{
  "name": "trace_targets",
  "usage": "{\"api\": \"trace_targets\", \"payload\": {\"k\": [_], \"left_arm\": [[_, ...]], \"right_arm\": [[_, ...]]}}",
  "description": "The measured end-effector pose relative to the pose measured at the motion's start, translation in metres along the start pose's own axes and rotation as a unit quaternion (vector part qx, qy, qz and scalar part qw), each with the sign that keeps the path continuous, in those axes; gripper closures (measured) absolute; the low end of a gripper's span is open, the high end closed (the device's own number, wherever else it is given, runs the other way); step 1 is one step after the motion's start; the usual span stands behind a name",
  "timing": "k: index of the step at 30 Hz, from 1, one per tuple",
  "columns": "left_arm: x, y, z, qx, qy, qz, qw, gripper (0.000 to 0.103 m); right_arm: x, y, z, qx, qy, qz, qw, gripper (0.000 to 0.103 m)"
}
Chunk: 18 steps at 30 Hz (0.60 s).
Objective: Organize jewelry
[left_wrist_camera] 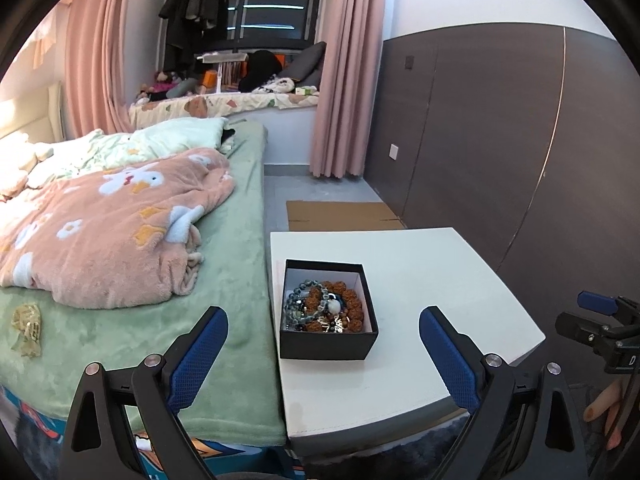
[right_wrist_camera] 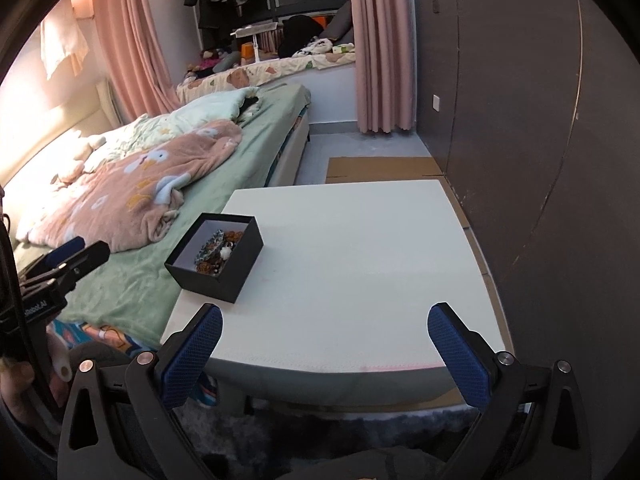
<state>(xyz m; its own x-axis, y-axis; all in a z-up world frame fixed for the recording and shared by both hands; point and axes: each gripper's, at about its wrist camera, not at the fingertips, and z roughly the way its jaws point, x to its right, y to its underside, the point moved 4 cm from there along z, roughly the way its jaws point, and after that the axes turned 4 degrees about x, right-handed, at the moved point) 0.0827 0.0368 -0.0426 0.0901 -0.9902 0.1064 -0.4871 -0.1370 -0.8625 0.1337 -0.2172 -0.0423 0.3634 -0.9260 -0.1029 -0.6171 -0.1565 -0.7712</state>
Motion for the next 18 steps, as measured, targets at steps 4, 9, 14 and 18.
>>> {"api": "trace_targets", "payload": {"k": [4,9,14,18], "left_arm": [[0.0052,0.0002,-0.0033,0.006,-0.001,0.013,0.9999,0.006],[0.0077,0.0,-0.003,0.006,-0.006,0.025,0.9996,0.006],[0.0053,-0.0002,-0.0042,0.008,-0.005,0.018,0.9998,0.006],[0.0038,-0.0013,-0.0063,0.011,-0.004,0.014,0.9998,0.006]], "right_arm": [[0.0045,-0.0003,0.0,-0.001,-0.004,0.013,1.0,0.0],[0.0086,-0.0017,-0.003,0.011,-0.001,0.02,1.0,0.0],[0.0088,-0.0015,-0.0039,0.012,0.001,0.02,1.0,0.0],[0.01,-0.0007,-0.0088,0.021,0.01,0.018,1.0,0.0]]}}
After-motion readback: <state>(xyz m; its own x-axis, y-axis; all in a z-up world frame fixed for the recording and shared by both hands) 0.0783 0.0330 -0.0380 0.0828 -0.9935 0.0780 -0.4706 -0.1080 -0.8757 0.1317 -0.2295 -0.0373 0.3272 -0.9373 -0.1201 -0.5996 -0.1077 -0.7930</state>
